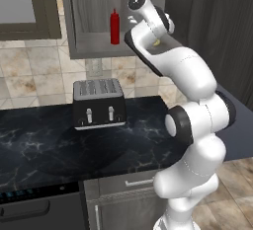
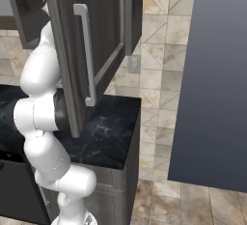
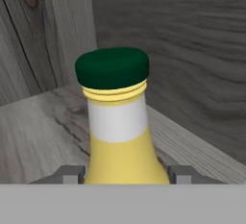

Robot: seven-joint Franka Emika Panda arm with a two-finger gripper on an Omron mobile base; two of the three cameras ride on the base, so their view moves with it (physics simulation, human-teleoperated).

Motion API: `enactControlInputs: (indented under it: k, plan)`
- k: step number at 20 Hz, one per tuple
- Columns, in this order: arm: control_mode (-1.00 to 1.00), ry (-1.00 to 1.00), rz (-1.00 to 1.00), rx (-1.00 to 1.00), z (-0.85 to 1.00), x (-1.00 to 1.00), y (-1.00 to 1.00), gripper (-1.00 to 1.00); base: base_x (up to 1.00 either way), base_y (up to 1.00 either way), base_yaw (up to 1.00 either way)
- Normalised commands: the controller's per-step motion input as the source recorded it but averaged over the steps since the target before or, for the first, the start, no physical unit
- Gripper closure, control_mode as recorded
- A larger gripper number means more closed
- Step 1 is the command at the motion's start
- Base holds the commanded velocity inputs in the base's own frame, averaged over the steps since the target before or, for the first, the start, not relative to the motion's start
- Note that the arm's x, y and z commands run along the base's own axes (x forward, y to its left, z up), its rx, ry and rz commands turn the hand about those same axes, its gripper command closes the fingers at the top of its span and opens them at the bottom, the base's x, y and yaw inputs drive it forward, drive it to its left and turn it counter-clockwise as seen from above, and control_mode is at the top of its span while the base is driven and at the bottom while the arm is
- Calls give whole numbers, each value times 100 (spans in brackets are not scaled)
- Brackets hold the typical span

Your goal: Move the ketchup and mustard from the cabinet to the dining counter.

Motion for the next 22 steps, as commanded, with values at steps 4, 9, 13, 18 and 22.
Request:
enactControlInputs:
  k: [4, 9, 13, 18, 22]
  plan:
    - [-100, -6, 0, 1, 0, -69, 4, 100, 0, 0, 0]
    - [-100, -5, 0, 0, 0, -86, 11, 100, 0, 0, 0]
    - [-100, -7, 0, 0, 0, -97, 7, 100, 0, 0, 0]
    - [-100, -5, 0, 0, 0, -99, 6, 100, 0, 0, 0]
    - [-100, 0, 4, 0, -9, -99, 5, 100, 0, 0, 0]
